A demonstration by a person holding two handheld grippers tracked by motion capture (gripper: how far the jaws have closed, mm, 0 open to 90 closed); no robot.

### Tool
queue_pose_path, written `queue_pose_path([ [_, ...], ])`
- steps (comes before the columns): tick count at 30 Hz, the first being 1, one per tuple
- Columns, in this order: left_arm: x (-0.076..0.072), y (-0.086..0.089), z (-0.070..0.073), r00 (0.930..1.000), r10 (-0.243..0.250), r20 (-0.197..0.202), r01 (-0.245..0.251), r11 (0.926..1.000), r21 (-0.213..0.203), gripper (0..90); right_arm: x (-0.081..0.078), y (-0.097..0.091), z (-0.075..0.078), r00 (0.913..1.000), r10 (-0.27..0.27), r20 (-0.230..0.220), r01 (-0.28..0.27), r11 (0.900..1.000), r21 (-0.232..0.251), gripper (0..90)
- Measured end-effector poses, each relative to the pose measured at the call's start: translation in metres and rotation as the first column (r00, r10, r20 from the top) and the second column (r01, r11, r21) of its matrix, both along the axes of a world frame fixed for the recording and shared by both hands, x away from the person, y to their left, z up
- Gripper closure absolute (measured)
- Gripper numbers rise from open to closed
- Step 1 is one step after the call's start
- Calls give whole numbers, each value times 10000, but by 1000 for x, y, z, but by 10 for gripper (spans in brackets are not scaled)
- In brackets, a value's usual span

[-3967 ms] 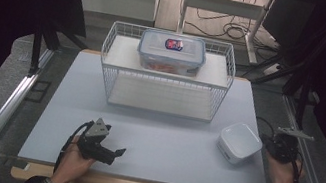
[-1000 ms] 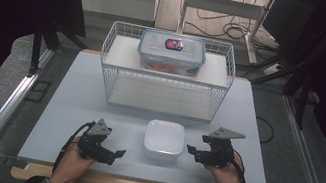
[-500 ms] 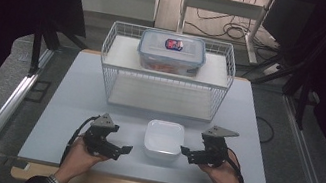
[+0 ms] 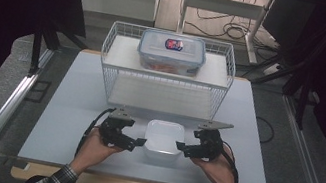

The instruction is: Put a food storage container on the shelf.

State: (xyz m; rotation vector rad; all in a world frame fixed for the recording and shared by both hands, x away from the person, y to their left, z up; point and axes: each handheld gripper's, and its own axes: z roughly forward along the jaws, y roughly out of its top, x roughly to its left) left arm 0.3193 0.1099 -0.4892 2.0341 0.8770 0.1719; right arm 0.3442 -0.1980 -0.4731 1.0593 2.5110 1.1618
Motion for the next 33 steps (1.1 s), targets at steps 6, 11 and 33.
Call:
queue_pose_path([
  [6,13,-17,-2,9993,-225,-311,227,9997,73,102,8,5,-2,9999,-106,-76,106,9999,-4,185],
  [11,21,-26,-7,9980,-363,-518,368,9993,81,96,12,7,-8,9987,-52,-511,63,9997,219,179],
  [33,0,-15,-1,9812,-292,-1905,217,9989,-416,483,-4,-10,-1,9730,114,-2303,182,9919,1257,604],
])
